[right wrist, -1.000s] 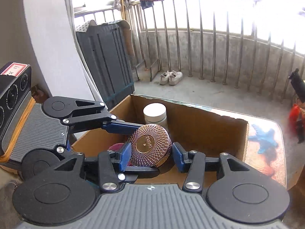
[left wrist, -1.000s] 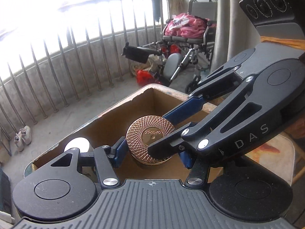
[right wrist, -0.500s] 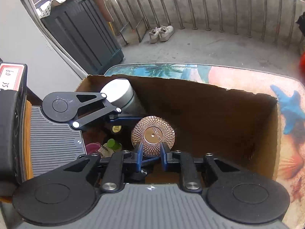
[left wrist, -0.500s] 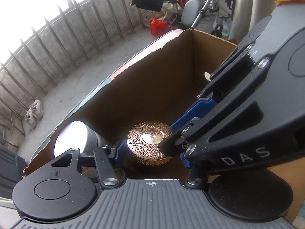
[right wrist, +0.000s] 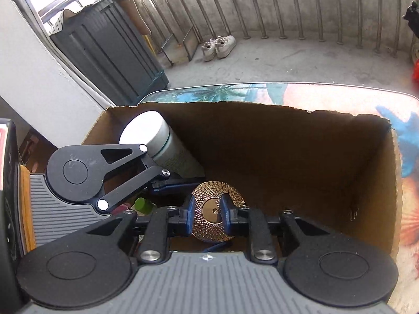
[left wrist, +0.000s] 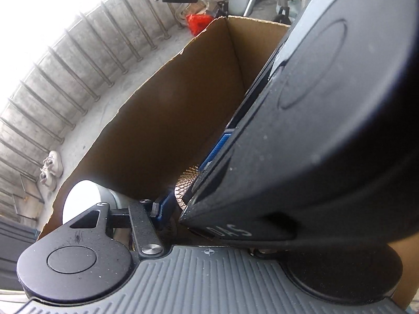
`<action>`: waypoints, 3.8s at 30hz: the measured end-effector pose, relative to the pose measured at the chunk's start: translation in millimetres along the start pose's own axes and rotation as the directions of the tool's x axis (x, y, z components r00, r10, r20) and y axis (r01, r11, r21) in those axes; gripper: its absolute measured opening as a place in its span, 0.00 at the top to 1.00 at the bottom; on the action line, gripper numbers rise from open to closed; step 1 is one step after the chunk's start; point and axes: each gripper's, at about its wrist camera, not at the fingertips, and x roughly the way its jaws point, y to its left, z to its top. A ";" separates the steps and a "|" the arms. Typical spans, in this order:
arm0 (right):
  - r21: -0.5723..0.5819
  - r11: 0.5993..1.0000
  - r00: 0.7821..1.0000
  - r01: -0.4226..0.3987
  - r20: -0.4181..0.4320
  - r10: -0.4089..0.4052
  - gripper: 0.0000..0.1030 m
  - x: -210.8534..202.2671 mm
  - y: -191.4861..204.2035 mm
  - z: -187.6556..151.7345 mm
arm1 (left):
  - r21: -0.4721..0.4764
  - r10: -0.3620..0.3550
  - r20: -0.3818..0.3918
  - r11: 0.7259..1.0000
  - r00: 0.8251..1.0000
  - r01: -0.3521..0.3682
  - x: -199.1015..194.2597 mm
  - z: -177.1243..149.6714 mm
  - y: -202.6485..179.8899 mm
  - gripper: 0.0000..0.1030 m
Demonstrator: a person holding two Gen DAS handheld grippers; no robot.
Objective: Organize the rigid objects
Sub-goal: 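Carry the gold-lidded jar into the box and open the right gripper, then move the right gripper to the orange-capped dropper bottle and grasp it, then carry the dropper bottle into the box and open the right gripper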
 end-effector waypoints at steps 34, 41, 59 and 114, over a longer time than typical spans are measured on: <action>-0.210 0.978 0.984 0.011 0.175 0.027 0.58 -151.9 61.8 -152.9 | -0.323 0.010 0.501 0.930 0.865 0.177 -95.2 -114.8 -131.7 0.75; -0.178 0.983 0.987 0.040 0.162 -0.011 0.57 -133.1 52.6 -177.8 | -0.317 0.005 0.508 0.931 0.861 0.182 -95.5 -119.6 -131.8 0.82; -0.253 0.967 0.969 0.017 0.242 0.047 0.87 -173.6 94.0 -167.6 | -0.288 -0.030 0.573 0.928 0.819 0.235 -153.3 -112.0 -95.4 0.82; -0.284 0.958 0.997 -0.043 0.044 0.057 0.31 -119.5 70.1 -117.4 | -0.069 -0.144 0.213 0.984 0.967 0.162 -87.6 -67.1 -39.4 0.22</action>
